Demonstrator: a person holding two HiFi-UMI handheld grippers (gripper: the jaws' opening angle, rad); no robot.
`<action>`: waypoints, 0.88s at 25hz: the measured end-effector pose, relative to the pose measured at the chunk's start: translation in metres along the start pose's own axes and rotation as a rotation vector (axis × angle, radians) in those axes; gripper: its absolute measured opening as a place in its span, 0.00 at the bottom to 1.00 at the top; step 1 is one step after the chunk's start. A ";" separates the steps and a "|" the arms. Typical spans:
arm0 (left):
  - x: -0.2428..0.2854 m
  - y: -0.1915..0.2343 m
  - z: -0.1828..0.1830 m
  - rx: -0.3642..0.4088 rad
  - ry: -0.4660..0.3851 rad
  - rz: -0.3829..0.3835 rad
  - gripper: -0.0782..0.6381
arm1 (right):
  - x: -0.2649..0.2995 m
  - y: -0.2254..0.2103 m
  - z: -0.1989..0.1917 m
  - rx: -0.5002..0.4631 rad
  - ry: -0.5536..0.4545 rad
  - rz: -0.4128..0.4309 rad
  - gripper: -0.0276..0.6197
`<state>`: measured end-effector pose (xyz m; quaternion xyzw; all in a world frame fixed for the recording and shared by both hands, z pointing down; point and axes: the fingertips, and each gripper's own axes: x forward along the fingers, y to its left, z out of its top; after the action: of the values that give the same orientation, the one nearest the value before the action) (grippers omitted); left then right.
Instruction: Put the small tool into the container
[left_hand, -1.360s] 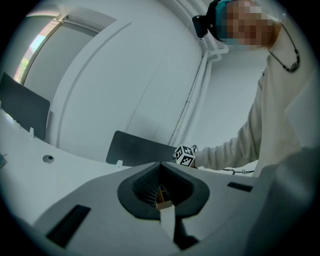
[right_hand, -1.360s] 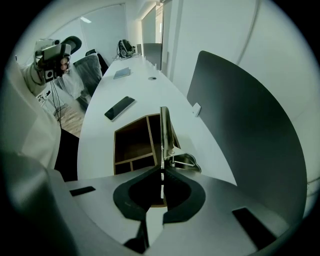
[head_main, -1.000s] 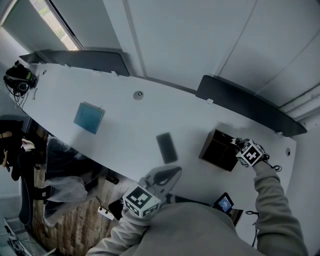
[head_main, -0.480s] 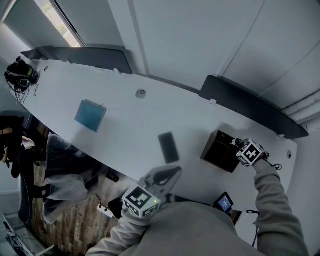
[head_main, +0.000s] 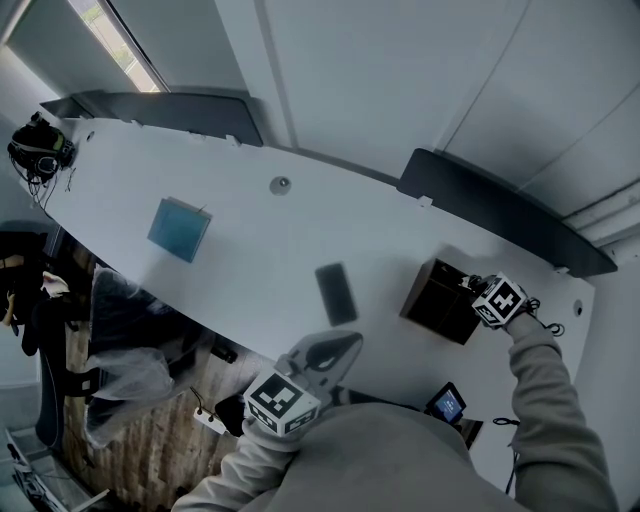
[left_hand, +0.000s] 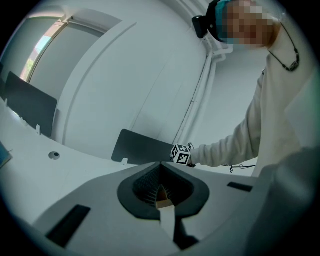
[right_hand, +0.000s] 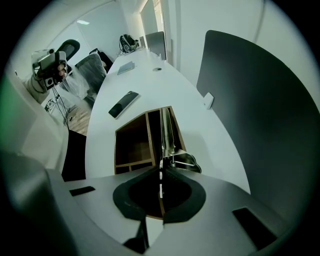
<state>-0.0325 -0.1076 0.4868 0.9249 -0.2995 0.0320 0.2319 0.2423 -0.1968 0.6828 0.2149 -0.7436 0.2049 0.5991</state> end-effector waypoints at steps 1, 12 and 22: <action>0.001 -0.001 0.000 0.002 0.000 -0.003 0.10 | 0.000 0.000 0.000 0.002 -0.003 -0.003 0.08; 0.003 -0.003 -0.008 0.006 0.028 0.014 0.10 | 0.000 -0.002 -0.001 0.052 -0.055 -0.040 0.08; 0.002 -0.010 -0.009 0.007 0.036 0.000 0.10 | -0.001 -0.002 -0.002 0.089 -0.082 -0.032 0.08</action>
<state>-0.0244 -0.0973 0.4916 0.9250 -0.2951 0.0498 0.2339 0.2452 -0.1977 0.6819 0.2610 -0.7541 0.2193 0.5614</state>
